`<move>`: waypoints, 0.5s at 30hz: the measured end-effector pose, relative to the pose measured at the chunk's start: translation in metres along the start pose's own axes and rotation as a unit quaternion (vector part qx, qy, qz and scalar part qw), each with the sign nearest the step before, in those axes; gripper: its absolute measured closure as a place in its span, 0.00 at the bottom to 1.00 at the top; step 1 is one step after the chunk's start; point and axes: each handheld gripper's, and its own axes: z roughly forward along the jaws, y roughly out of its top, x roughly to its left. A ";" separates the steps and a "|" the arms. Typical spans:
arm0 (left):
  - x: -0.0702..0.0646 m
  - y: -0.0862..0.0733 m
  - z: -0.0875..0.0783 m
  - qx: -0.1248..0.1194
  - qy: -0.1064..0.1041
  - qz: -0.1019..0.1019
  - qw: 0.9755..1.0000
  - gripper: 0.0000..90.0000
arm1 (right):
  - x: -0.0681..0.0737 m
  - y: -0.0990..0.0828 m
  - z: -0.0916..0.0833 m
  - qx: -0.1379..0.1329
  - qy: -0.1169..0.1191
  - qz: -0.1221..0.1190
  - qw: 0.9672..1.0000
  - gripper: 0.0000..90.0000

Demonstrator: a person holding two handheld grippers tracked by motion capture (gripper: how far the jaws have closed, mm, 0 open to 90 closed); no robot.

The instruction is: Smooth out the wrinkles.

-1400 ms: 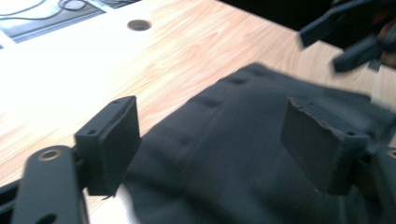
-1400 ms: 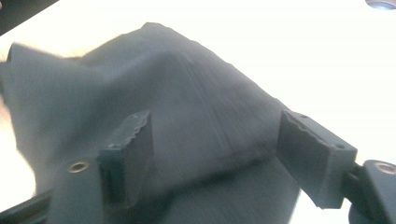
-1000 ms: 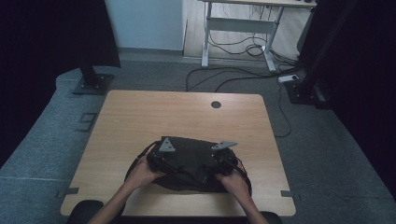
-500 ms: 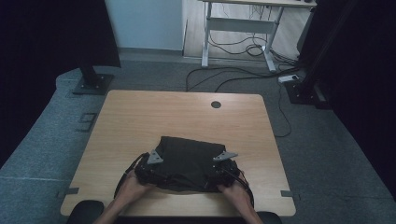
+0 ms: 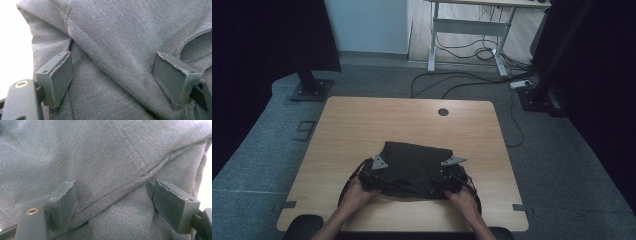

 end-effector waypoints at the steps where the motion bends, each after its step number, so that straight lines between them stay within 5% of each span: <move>1: 0.003 0.002 0.002 -0.001 0.001 -0.002 1.000 0.19 | -0.003 0.002 0.002 -0.001 0.000 0.004 1.000 0.22; 7: 0.018 0.011 0.014 -0.007 0.009 -0.012 1.000 0.19 | -0.020 0.016 0.018 -0.006 -0.006 0.036 0.999 0.17; 15: 0.042 0.025 0.032 -0.014 0.023 -0.033 0.999 0.18 | -0.038 0.039 0.039 -0.012 -0.015 0.042 0.999 0.16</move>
